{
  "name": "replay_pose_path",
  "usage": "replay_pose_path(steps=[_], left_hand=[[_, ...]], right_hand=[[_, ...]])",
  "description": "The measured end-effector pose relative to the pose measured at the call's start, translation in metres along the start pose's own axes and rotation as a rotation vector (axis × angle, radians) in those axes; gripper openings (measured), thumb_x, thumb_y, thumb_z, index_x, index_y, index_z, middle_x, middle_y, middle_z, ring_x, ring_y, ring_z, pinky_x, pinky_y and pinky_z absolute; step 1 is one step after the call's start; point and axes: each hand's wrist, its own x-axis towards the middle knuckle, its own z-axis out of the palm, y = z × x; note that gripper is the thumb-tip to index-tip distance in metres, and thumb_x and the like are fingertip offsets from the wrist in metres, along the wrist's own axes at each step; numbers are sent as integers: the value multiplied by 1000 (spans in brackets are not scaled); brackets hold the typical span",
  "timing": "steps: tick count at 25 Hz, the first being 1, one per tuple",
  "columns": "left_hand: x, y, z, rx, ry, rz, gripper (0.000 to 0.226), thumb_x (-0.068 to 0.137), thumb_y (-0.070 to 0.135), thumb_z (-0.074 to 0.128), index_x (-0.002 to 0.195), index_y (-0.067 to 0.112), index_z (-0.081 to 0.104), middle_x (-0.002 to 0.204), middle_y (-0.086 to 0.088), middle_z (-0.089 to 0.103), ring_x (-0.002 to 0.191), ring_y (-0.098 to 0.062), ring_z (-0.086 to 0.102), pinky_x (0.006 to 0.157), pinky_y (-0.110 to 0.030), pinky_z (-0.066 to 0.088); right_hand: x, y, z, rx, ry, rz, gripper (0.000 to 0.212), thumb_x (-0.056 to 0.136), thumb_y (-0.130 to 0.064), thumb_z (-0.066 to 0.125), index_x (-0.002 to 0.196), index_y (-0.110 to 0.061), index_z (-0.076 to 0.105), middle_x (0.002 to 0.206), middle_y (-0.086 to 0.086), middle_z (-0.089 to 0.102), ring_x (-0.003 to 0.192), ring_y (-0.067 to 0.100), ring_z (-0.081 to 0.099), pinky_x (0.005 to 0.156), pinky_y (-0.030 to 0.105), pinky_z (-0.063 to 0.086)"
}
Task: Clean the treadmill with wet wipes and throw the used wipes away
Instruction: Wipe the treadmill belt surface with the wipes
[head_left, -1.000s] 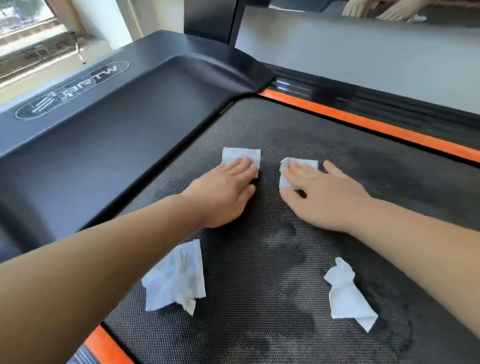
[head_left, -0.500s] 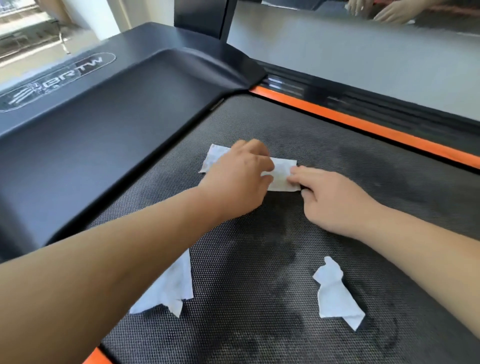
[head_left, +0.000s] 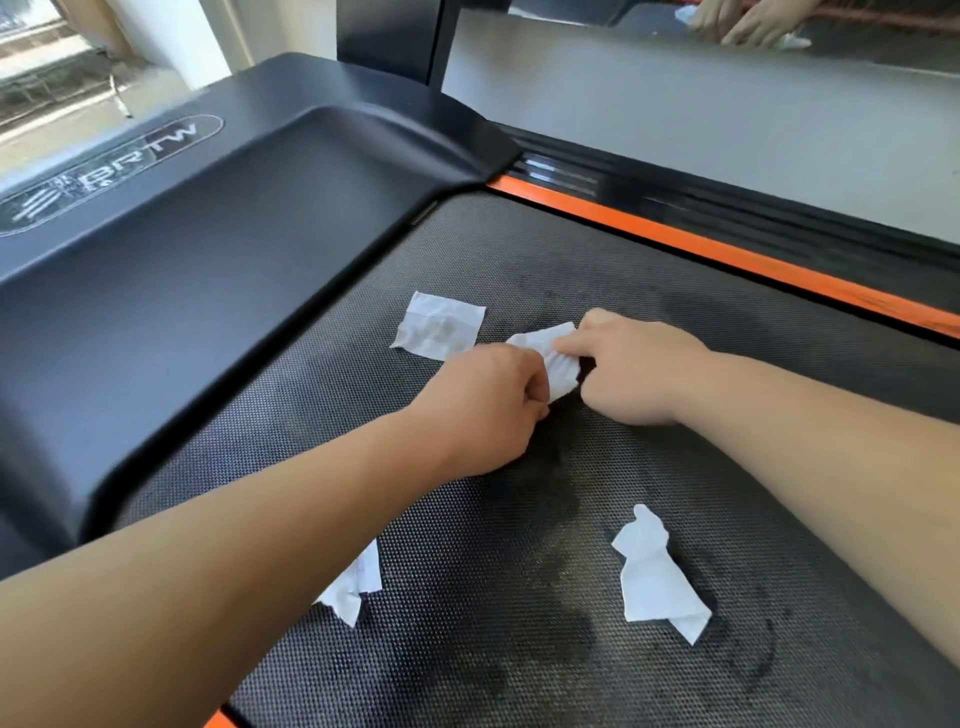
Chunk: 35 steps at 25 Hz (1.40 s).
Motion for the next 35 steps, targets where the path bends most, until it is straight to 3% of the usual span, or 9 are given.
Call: replay_pose_path(steps=[5, 9, 12, 17, 20, 23, 25, 30, 35], left_hand=[[-27, -4, -12, 225, 43, 364, 2, 91, 21, 59, 92, 21, 61, 94, 6, 59, 87, -22, 57, 78, -38, 48], [-36, -8, -12, 177, 101, 325, 12, 97, 17, 54, 106, 21, 59, 92, 6, 60, 80, -21, 60, 70, -43, 52], [-28, -14, -12, 27, 220, 130, 31, 95, 14, 55, 125, 18, 64, 101, 6, 62, 87, -11, 58, 83, -34, 51], [-27, -16, -33, -250, 372, -15, 18, 86, 13, 59, 87, 24, 73, 87, 10, 64, 80, -8, 61, 73, -27, 49], [-33, -10, -32, -388, 313, -82, 20, 91, 8, 60, 83, 24, 70, 63, 14, 60, 53, -3, 49, 53, -19, 37], [-32, -6, -31, -433, 370, -70, 19, 93, 6, 58, 87, 21, 70, 68, 4, 67, 53, -3, 50, 54, -18, 41], [-26, -6, -36, -552, 446, -88, 19, 95, 5, 56, 91, 17, 70, 76, -2, 73, 66, -12, 67, 66, -32, 57], [-12, 2, -42, -732, 538, -177, 14, 98, 9, 55, 97, 14, 68, 76, -5, 70, 62, -18, 68, 70, -45, 62], [-4, 7, -41, -850, 534, -231, 13, 97, 14, 57, 92, 17, 68, 87, -10, 73, 79, -31, 71, 69, -59, 61]], right_hand=[[3, 3, 3, 31, 20, 8, 43, 91, -20, 42, 128, -37, 59, 123, -12, 46, 103, 25, 55, 87, 47, 52], [1, 2, 0, 77, 52, 21, 46, 91, -23, 45, 133, -41, 54, 129, -12, 46, 104, 27, 53, 88, 45, 50], [-4, 1, 5, 35, 96, -36, 46, 90, -46, 52, 136, -51, 49, 141, -16, 42, 117, 28, 54, 97, 44, 47], [-8, -7, 14, -56, 130, -17, 68, 78, -85, 51, 138, -52, 50, 139, -16, 43, 122, 23, 54, 92, 41, 48], [-2, -17, 17, 8, 243, 34, 57, 81, -86, 42, 116, -48, 65, 115, -10, 53, 109, 26, 58, 80, 38, 45], [1, -18, 13, 170, 288, 12, 39, 86, -72, 52, 82, -37, 68, 95, -14, 56, 94, 21, 59, 74, 35, 42], [0, -14, 12, 246, 282, -10, 26, 87, -55, 60, 77, -32, 64, 90, -15, 59, 91, 16, 60, 73, 34, 43], [-10, 0, 19, 433, 322, -33, 13, 82, -32, 73, 83, -32, 60, 82, -13, 66, 80, 8, 61, 72, 35, 51], [-29, 27, -1, 722, 113, 79, 49, 79, -1, 78, 118, -28, 65, 72, -1, 76, 64, 13, 70, 67, 30, 53]])
